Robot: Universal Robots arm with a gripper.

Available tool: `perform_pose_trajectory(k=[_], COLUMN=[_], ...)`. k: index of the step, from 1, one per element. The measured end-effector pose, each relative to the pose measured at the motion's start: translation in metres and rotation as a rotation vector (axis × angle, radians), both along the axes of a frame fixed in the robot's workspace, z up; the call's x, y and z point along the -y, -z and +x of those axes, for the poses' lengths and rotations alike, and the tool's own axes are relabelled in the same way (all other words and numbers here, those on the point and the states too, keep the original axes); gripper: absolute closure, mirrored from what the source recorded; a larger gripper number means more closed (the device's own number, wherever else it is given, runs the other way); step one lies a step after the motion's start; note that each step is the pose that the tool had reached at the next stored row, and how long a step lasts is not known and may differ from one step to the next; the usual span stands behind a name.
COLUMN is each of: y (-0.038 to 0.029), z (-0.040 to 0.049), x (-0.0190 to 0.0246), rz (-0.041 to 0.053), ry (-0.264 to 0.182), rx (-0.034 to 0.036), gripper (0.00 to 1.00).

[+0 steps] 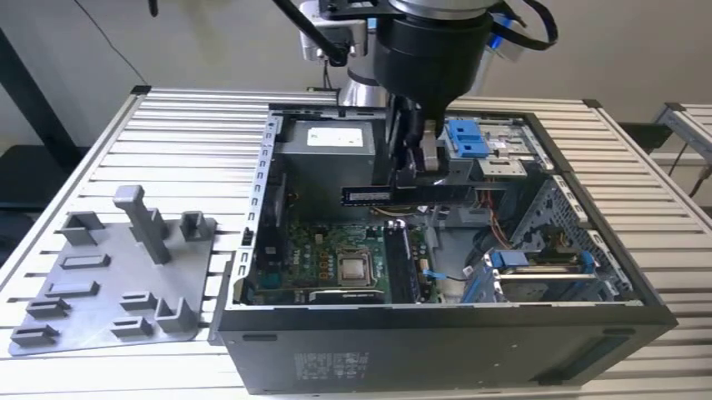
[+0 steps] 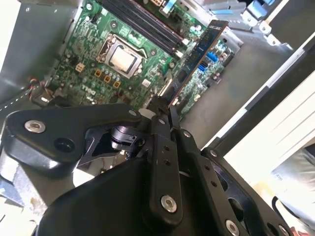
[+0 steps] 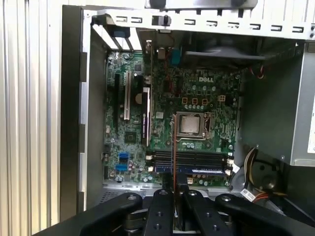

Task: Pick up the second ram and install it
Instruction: 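Pick up the second ram and move it above second insertion slot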

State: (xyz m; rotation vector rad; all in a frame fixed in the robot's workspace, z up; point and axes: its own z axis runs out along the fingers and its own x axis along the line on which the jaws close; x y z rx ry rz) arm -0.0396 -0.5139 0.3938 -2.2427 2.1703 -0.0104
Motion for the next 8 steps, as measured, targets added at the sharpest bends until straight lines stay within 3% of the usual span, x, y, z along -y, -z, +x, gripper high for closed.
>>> perform_pose_trajectory(k=[8], y=[0.0], z=[0.0189], x=[0.0], rz=[0.0], ry=[0.0], rx=[0.0], gripper=[0.86])
